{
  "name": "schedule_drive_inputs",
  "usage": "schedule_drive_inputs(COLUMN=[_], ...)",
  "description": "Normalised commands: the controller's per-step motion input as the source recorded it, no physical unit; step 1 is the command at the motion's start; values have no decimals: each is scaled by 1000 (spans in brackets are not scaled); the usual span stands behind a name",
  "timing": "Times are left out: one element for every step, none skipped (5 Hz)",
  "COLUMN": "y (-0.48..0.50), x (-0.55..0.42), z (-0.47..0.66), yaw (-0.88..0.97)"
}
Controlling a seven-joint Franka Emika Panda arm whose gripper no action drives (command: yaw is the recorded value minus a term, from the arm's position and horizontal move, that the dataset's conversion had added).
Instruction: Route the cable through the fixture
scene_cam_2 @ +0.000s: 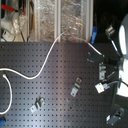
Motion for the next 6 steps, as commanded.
schedule_drive_inputs(y=[-62,113,309,114,-8,268], x=[-12,18,-131,-331,-400,-191], z=[-3,105,170,366,510,771], yaw=[0,-426,-520,-774,-734,-223])
